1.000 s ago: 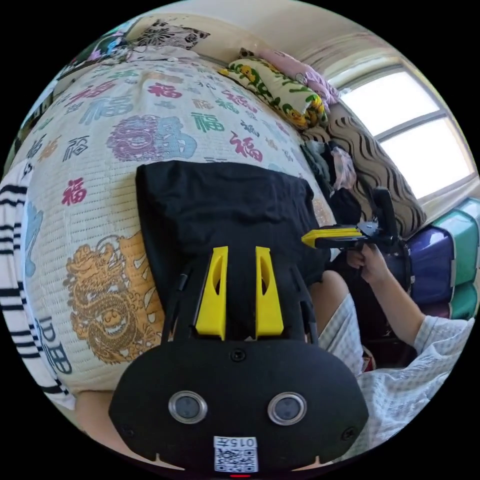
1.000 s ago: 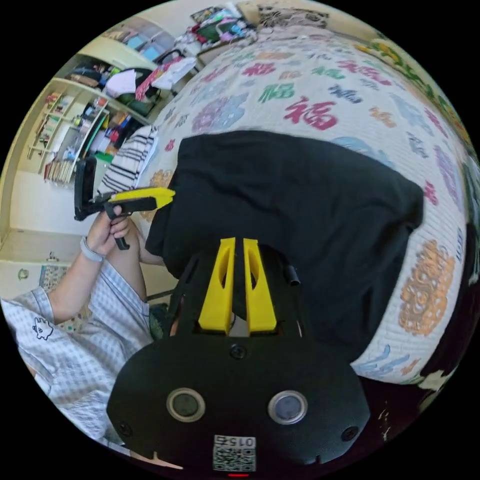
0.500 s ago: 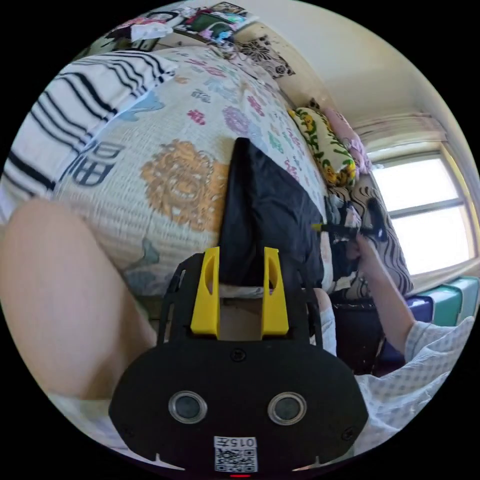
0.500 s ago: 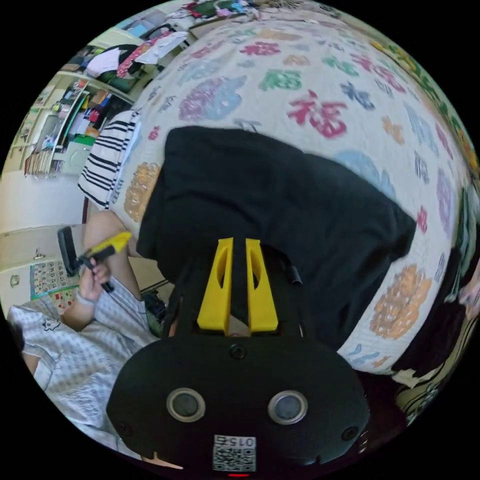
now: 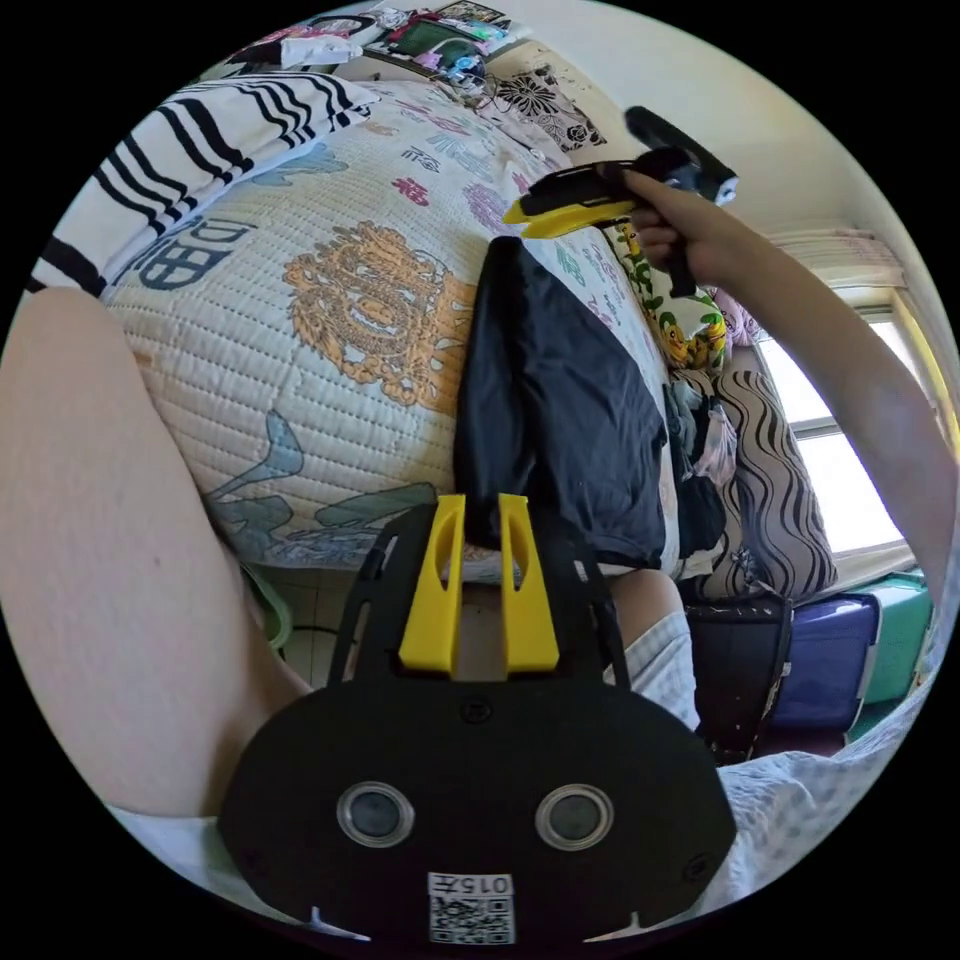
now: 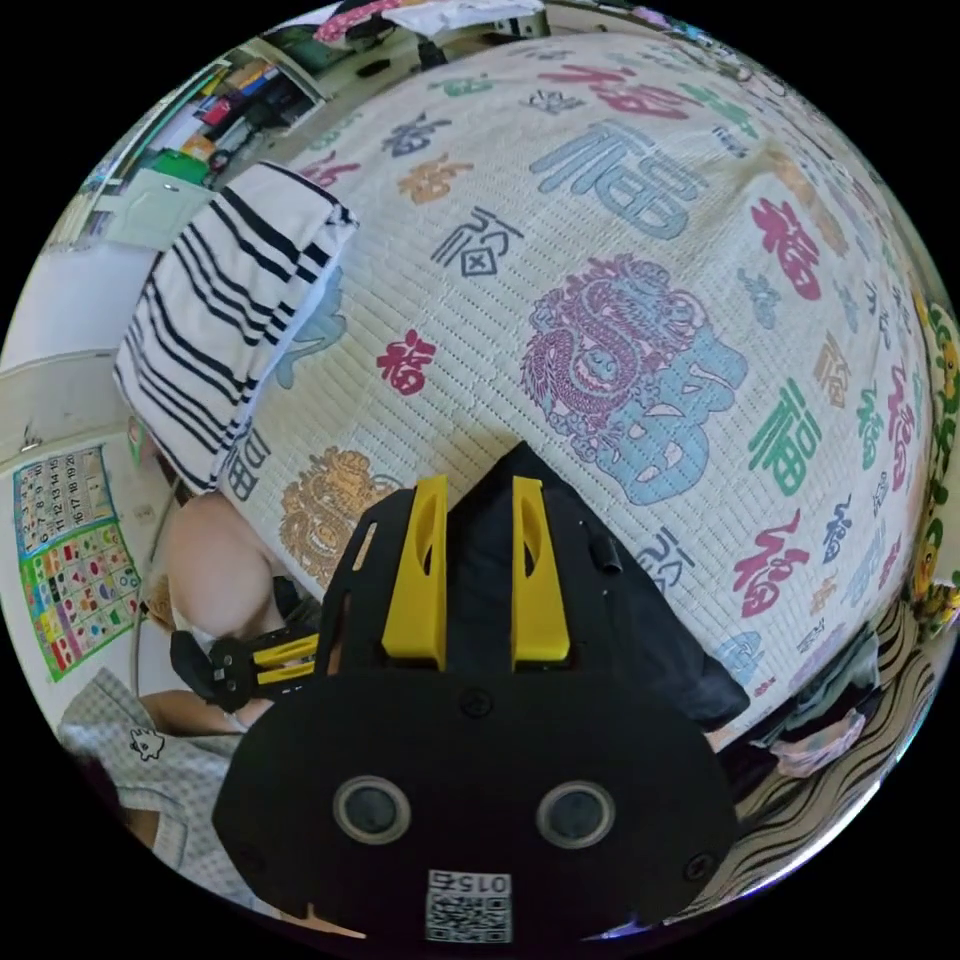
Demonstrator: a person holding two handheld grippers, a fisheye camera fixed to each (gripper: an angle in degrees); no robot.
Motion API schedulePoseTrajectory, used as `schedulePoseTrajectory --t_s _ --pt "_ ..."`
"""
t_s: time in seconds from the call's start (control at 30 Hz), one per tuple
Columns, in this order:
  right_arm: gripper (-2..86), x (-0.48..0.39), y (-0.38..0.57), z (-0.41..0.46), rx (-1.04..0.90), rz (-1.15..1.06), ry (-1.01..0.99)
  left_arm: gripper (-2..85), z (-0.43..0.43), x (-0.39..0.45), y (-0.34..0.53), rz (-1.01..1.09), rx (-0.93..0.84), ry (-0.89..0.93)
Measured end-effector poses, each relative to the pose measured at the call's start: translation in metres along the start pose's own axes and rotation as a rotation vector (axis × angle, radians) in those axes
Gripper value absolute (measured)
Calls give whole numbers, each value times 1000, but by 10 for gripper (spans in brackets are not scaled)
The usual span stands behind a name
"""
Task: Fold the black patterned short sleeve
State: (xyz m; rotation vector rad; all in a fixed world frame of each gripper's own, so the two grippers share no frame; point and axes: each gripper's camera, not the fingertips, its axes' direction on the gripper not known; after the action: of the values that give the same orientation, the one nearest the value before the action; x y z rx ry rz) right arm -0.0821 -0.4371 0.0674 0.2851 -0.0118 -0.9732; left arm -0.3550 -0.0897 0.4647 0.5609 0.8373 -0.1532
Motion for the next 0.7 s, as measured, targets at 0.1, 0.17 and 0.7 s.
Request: schedulePoseTrajectory --t_s 0.1,0.17,0.7 --pt "66 -4 -21 14 -104 17 147 4 3 -4 1 -12 -10 35" --pt "26 -2 -28 18 -147 39 183 -1 1 -4 2 -6 1 61" --pt "-10 5 -11 -112 182 -69 37 -7 -80 17 9 127 335 164"
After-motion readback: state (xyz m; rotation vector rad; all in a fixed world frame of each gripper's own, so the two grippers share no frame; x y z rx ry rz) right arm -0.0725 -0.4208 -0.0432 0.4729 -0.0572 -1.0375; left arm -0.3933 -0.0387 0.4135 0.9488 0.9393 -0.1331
